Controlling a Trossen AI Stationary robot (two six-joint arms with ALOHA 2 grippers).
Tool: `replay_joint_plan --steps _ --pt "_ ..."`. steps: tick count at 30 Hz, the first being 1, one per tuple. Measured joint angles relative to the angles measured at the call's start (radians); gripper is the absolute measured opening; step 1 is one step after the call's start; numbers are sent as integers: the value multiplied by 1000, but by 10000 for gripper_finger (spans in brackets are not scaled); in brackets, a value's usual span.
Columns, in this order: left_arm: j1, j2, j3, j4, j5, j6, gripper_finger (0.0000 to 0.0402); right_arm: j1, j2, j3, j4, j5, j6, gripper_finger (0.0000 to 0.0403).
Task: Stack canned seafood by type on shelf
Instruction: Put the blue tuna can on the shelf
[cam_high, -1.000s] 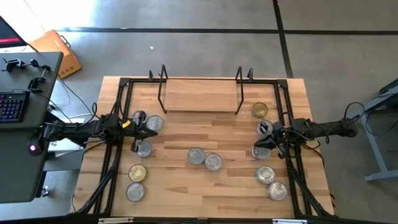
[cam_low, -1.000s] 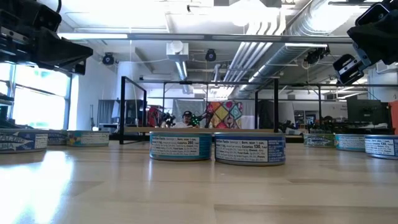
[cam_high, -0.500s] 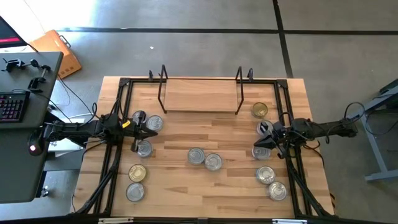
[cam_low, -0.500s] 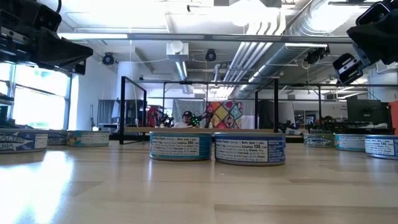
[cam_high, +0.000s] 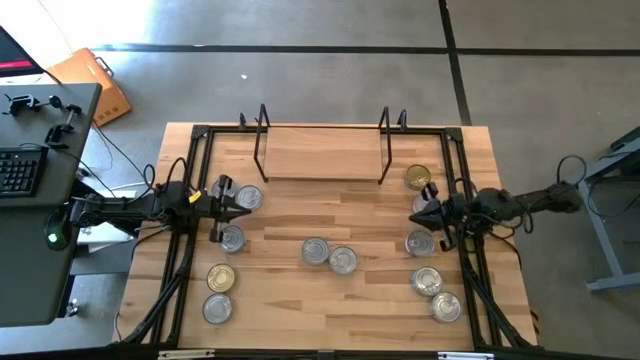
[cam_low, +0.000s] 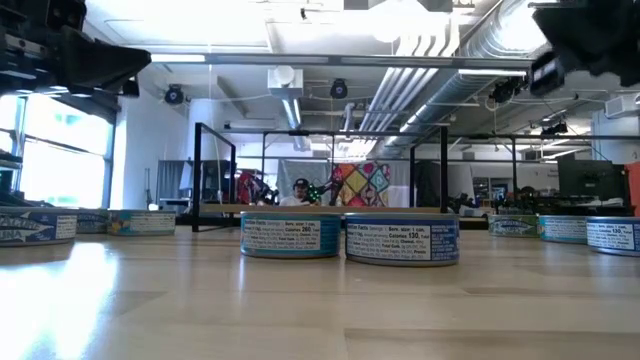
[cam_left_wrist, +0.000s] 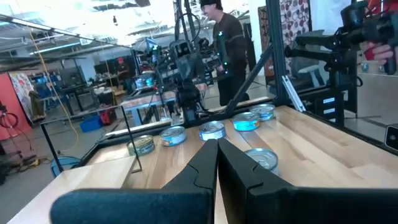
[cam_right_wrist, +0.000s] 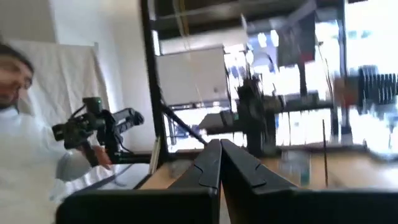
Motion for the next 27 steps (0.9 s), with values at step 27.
replay_joint_plan --steps 27 --pt "0 0 0 37 0 -67 5 43 1073 439 516 390 54 0"
